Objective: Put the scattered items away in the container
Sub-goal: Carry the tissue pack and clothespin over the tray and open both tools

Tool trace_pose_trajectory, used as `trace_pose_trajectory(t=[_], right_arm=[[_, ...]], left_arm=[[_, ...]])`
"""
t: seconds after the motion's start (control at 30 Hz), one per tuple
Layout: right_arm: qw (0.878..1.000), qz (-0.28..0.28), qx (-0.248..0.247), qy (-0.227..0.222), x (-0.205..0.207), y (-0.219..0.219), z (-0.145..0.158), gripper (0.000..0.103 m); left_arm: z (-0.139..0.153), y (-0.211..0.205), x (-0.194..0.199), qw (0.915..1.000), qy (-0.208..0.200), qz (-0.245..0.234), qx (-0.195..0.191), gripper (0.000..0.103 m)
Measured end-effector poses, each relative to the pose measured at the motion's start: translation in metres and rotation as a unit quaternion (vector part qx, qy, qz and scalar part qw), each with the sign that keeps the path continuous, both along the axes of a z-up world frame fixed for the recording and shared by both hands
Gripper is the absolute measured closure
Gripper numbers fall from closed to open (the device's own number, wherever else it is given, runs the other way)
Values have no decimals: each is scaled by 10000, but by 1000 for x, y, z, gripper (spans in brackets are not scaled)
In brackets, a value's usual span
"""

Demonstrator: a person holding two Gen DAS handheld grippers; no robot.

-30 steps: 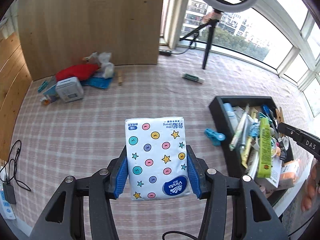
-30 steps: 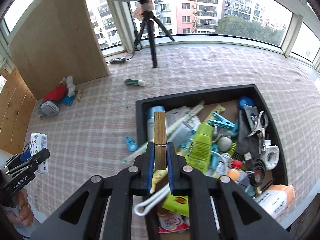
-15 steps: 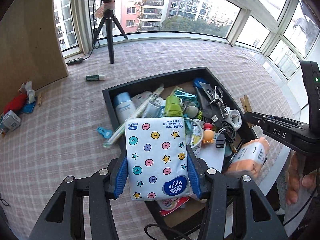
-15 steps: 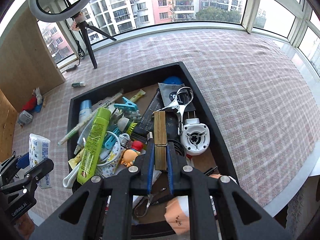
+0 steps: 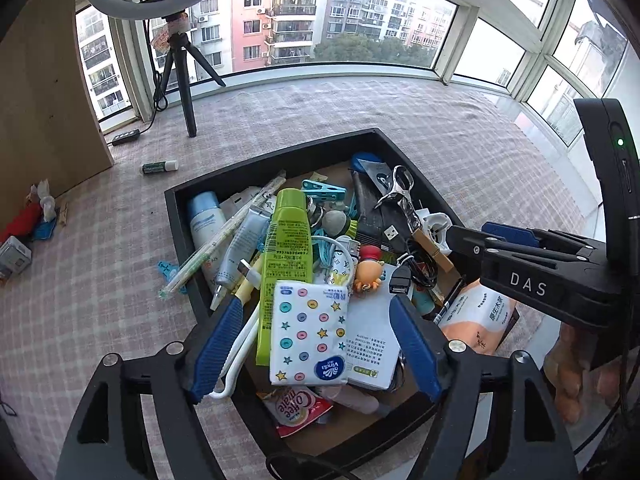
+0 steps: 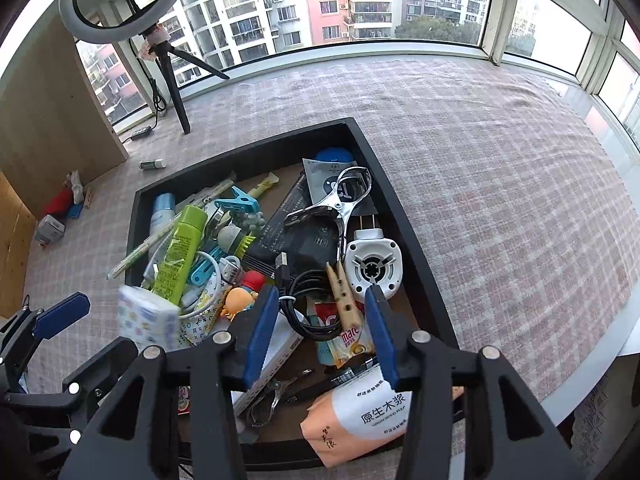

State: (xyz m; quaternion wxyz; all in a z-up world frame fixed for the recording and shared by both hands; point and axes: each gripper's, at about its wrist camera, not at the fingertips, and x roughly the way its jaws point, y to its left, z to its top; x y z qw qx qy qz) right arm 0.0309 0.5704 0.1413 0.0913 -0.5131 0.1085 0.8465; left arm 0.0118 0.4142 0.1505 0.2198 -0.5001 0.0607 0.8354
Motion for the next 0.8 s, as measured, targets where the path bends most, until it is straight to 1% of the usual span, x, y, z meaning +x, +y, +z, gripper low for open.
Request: trace_pose_trajectory(t=[0.23, 0.3, 0.37, 0.57, 0.8], right_arm=[[9999, 107, 17, 80, 4, -20, 7, 58], [9999, 141, 7, 97, 5, -28, 9, 55], [9998, 178, 1, 116, 6, -37, 10, 54], [9994, 304, -14, 157, 6, -70, 13, 54], [9981, 576, 19, 210, 1, -121, 17, 52]], left_arm=[[6, -15, 4, 9999, 112, 93, -49, 29], [6, -23, 4, 9998, 137, 140, -72, 29], [6, -33, 3, 9997, 130, 196, -77, 29], [7, -71, 2, 9990, 138, 423, -103, 29], [3, -132, -2, 9963, 84, 843, -147, 29]])
